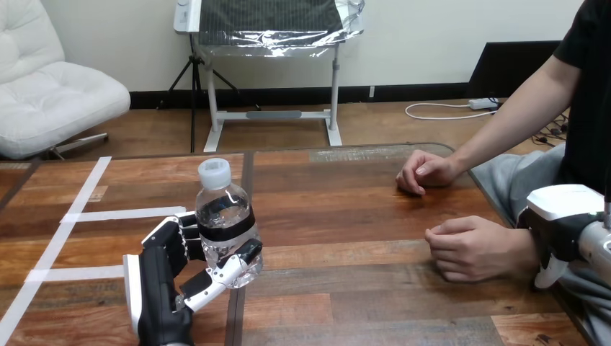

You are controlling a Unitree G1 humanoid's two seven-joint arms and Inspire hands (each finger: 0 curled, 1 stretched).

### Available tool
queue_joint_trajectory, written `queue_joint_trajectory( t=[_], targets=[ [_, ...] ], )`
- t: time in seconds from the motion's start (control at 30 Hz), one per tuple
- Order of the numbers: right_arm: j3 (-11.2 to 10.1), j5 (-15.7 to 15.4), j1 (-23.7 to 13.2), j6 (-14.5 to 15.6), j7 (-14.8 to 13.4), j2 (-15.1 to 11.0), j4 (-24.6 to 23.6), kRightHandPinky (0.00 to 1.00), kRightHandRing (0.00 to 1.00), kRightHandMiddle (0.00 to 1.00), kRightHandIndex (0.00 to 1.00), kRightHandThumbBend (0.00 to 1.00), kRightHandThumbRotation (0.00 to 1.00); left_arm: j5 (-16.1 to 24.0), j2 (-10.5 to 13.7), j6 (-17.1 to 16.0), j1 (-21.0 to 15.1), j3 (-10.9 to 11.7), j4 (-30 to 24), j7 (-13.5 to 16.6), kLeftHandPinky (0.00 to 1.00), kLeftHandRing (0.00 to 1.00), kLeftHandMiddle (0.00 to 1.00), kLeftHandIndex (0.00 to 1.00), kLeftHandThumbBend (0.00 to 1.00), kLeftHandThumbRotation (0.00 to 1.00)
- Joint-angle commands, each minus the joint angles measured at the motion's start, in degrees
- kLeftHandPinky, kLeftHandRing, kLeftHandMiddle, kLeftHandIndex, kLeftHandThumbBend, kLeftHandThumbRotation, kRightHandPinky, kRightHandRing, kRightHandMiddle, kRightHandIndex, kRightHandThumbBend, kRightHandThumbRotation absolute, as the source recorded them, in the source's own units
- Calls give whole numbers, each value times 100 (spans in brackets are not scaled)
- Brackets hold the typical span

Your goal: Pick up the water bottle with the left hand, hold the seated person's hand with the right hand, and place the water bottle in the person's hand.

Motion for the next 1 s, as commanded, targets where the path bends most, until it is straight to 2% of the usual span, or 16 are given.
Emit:
queue_joint_trajectory(
  t=[0.0,0.13,0.37,0.57,0.83,0.97],
  targets=[
    [-152,217,-260,-207,-99,70,-100,23,35,46,54,67,0,138,-125,-74,-474,-107,-332,23,43,42,44,49,61,0],
    [-245,329,-262,-426,-260,3,-124,23,33,45,49,69,0,100,-142,-106,-516,-124,-299,-11,43,42,44,50,61,0],
    [-403,461,-310,-373,-129,-58,-293,18,28,40,44,70,0,75,-179,-62,-584,-179,-310,-60,42,42,44,50,61,0],
    [-528,474,-281,-323,-49,-127,-575,19,29,40,45,71,0,-31,-213,-55,-635,-227,-308,-156,42,42,44,49,61,0],
    [-637,476,-261,-235,98,-200,-881,22,31,42,48,72,0,-3,-236,-79,-729,-282,-250,-123,42,41,44,49,61,0],
    [-667,489,-254,-366,47,-263,-960,22,32,42,47,72,0,-45,-276,-47,-772,-319,-249,-129,42,41,43,48,62,0]
  ],
)
